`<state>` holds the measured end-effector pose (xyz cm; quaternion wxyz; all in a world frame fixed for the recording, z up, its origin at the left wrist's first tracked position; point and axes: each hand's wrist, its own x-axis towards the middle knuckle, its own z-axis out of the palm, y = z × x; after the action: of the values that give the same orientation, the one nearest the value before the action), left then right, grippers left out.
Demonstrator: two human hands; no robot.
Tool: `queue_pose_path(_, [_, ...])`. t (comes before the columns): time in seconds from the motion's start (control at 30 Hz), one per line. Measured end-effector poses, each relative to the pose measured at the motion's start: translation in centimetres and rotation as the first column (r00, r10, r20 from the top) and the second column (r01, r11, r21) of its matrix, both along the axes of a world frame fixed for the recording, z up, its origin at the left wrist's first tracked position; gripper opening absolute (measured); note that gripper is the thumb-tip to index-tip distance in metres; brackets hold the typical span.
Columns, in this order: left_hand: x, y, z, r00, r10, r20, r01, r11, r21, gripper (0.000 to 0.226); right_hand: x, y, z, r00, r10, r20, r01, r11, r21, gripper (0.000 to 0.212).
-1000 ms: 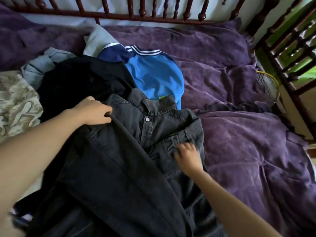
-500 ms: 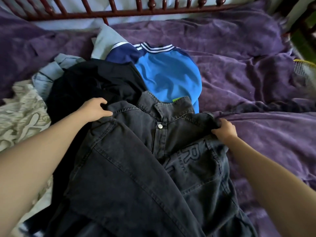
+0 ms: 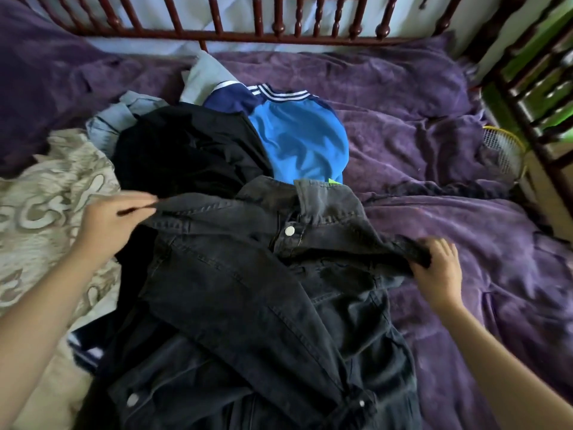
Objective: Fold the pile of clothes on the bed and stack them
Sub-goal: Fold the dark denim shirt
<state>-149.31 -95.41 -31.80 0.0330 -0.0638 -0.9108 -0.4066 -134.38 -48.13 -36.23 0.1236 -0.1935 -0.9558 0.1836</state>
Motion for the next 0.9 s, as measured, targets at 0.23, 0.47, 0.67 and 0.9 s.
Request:
queue_pose_path(0.23, [15.2, -4.2, -7.8, 0.985, -0.169, -0.012, 0.131, 0.805, -0.578, 0.037, 14.5, -4.4, -6.0, 0.643, 0.048, 0.765, -0.27, 0.948, 0.168, 0.057])
queue_pose_path(0.47, [19.8, 4.2, -9.0, 0.864, -0.41, 0.294, 0.474, 0.459, -0.751, 0.103, 13.1, -11.4, -6.6, 0.701, 0.394, 0.594, -0.524, 0.85, 0.054, 0.113])
queue_pose_path(0.67, [22.4, 3.4, -9.6, 0.601, -0.751, 0.274, 0.689, 0.312, -0.654, 0.022, 13.8, -13.2, -6.2, 0.51, 0.671, 0.539, -0.732, 0.667, -0.139, 0.085])
queue_pose_path(0.9, [18.4, 3.4, -6.4, 0.927, -0.373, -0.042, 0.369, 0.926, -0.079, 0.033, 12.5, -11.8, -2.6, 0.753, 0.627, 0.2, -0.609, 0.779, -0.149, 0.067])
